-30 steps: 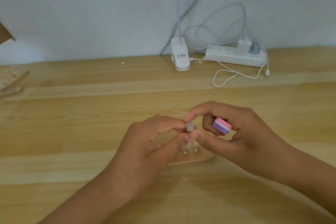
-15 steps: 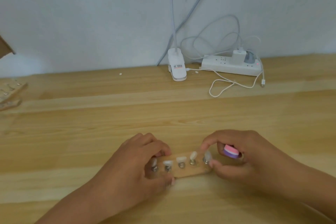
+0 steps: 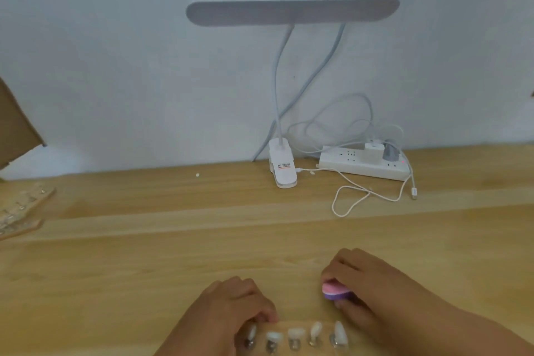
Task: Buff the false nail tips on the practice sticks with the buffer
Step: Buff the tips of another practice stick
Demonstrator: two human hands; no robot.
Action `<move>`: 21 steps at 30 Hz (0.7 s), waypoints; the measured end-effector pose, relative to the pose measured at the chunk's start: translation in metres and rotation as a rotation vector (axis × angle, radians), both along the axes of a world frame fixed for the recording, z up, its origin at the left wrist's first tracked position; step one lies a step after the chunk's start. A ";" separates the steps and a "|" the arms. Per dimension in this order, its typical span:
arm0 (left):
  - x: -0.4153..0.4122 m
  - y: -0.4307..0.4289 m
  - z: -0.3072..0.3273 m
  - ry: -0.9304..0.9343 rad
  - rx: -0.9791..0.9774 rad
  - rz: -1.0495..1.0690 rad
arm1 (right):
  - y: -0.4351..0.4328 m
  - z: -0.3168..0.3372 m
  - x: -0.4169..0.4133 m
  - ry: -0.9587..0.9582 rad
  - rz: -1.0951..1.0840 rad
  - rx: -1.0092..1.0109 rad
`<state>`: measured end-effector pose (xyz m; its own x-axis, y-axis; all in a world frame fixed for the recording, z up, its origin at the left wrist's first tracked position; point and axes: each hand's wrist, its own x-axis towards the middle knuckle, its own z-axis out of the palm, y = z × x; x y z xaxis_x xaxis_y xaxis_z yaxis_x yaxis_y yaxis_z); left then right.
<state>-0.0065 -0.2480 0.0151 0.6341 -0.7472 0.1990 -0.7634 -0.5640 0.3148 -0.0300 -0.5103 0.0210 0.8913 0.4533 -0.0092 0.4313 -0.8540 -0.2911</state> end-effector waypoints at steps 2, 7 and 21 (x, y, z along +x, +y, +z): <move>0.002 0.003 0.003 0.119 -0.098 0.044 | -0.006 0.002 0.005 0.045 0.019 0.044; -0.002 0.017 0.012 0.234 -0.321 0.237 | -0.019 -0.002 0.005 0.103 0.049 0.132; 0.020 -0.059 0.018 0.084 -0.297 0.219 | -0.048 0.009 0.006 -0.003 -0.120 0.412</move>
<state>0.0135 -0.3065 0.0334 0.7956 -0.5099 0.3273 -0.5997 -0.5858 0.5451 -0.0238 -0.5583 0.0299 0.9377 0.3117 0.1537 0.3374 -0.7109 -0.6171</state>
